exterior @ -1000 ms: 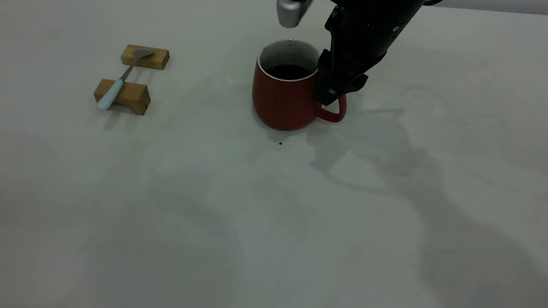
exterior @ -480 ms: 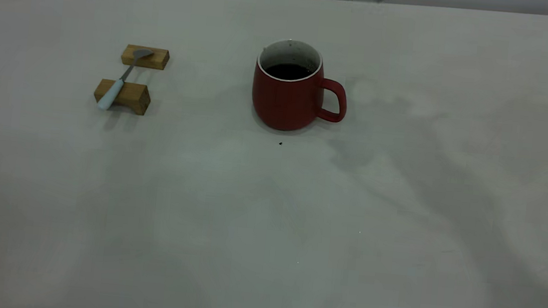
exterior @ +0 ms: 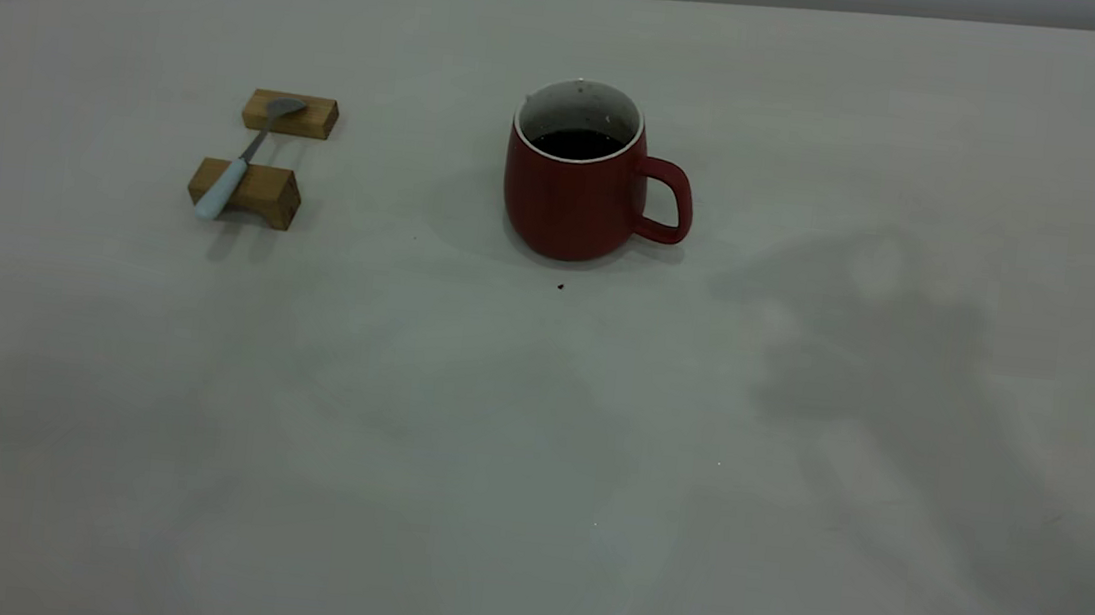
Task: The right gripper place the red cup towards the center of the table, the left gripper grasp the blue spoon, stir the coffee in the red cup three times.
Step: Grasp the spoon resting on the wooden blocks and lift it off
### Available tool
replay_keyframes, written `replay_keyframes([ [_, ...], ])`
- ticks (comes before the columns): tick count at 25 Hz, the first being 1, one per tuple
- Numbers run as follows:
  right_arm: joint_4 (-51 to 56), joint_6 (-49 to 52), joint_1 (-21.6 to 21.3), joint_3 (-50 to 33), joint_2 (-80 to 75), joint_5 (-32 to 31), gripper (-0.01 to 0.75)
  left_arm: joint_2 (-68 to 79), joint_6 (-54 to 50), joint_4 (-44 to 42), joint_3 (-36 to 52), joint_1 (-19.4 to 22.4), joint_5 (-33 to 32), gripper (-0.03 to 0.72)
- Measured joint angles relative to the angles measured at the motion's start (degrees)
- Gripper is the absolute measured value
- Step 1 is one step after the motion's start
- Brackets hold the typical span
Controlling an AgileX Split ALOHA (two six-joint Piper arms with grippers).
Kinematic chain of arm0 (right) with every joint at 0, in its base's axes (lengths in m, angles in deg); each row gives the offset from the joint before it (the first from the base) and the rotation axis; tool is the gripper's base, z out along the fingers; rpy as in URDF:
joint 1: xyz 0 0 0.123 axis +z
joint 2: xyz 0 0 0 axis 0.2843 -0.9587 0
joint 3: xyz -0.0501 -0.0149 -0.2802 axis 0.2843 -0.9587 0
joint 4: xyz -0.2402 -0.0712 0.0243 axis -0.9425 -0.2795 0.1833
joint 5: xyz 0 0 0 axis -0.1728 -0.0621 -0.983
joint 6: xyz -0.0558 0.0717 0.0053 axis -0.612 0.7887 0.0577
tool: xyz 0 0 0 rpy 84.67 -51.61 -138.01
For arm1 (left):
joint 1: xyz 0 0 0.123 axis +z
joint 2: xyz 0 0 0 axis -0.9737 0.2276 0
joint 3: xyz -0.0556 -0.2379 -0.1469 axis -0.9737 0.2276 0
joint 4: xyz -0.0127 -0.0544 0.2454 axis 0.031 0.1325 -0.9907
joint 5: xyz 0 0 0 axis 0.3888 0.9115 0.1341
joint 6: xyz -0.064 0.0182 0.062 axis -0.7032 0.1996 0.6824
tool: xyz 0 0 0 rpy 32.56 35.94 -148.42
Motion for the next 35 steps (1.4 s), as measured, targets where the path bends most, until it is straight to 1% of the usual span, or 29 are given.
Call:
replay_keyframes([
  [2,-0.1,0.3,0.0,-2.6,3.2,0.0,0.673,0.0,0.0,0.0,0.0,0.0,0.0,0.464],
  [5,-0.2,0.8,0.0,-9.2,9.8,-0.1,0.673,0.0,0.0,0.0,0.0,0.0,0.0,0.464],
  [12,-0.7,5.9,0.0,-28.7,31.1,-0.5,0.668,0.0,0.0,0.0,0.0,0.0,0.0,0.464],
  [15,-0.1,6.8,-0.9,-36.4,42.6,-0.6,0.666,0.0,0.0,0.0,0.0,0.0,0.0,0.464],
  [18,1.0,7.0,-3.9,-42.0,53.0,-0.6,0.662,0.0,0.0,0.0,0.0,0.0,0.0,0.464],
  [22,1.1,7.3,-9.8,-47.5,65.8,-0.6,0.658,0.0,0.0,0.0,0.0,0.0,0.0,0.464],
  [28,1.1,8.3,-19.4,-53.0,80.8,-0.6,0.648,0.0,0.0,0.0,0.0,0.0,0.0,0.464],
  [31,1.3,8.3,-22.7,-55.1,86.0,-0.6,0.647,0.0,0.0,0.0,0.0,0.0,0.0,0.464],
  [35,1.7,8.3,-24.9,-57.9,90.3,1.9,0.645,0.0,0.0,0.0,0.0,0.0,0.0,0.464],
])
